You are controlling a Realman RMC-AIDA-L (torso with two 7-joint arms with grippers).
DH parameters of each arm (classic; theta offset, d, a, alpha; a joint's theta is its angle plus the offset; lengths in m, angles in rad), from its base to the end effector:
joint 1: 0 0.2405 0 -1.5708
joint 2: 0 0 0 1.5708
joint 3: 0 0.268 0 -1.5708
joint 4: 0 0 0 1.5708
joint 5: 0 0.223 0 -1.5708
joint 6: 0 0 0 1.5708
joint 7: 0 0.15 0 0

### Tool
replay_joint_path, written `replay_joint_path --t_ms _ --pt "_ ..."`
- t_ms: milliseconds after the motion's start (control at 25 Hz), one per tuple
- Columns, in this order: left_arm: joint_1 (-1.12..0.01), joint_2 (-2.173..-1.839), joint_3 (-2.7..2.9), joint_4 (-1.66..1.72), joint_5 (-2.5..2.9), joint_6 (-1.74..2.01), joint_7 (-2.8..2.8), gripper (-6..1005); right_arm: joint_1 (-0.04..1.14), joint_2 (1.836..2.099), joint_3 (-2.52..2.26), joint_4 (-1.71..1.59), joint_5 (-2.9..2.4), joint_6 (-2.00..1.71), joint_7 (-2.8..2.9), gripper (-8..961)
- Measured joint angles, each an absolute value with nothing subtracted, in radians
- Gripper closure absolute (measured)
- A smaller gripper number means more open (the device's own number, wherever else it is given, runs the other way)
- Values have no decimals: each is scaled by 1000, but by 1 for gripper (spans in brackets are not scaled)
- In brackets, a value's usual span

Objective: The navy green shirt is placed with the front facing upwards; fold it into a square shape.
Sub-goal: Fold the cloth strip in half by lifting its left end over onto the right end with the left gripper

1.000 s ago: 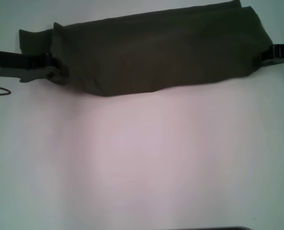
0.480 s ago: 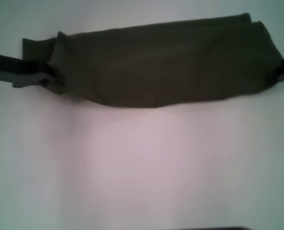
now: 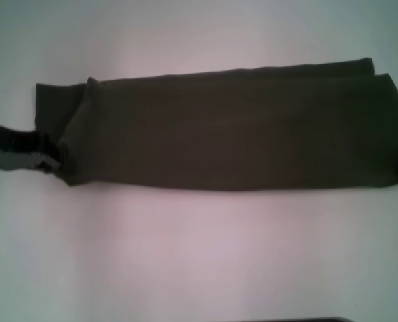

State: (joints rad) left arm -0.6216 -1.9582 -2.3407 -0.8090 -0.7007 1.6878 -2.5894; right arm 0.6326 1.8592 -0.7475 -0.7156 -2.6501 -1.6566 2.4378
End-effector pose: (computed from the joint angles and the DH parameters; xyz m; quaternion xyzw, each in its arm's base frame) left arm -0.2961 0.3562 0.0359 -0.7588 -0.6493 0.0077 0.0498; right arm 0.3461 0.3503 0.0756 -0.7667 0.6253 -0.1022 0.1038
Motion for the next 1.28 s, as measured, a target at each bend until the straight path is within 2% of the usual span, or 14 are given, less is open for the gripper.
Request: replay_joint_path --t_ms 160,600,1280 --pt "-607 -1961 -2336 -813 -694 1743 -2589 965 622 1861 -745 -716 -2648 -1686 2429 921" --pt "-594 -1969 -2336 -818 -603 1815 -2589 965 599 1889 -742 -718 -2648 -1775 2393 922" --pt "-590 -1958 -2338 -810 -560 1817 -2588 965 517 1920 -698 -828 -2651 -1887 2393 922"
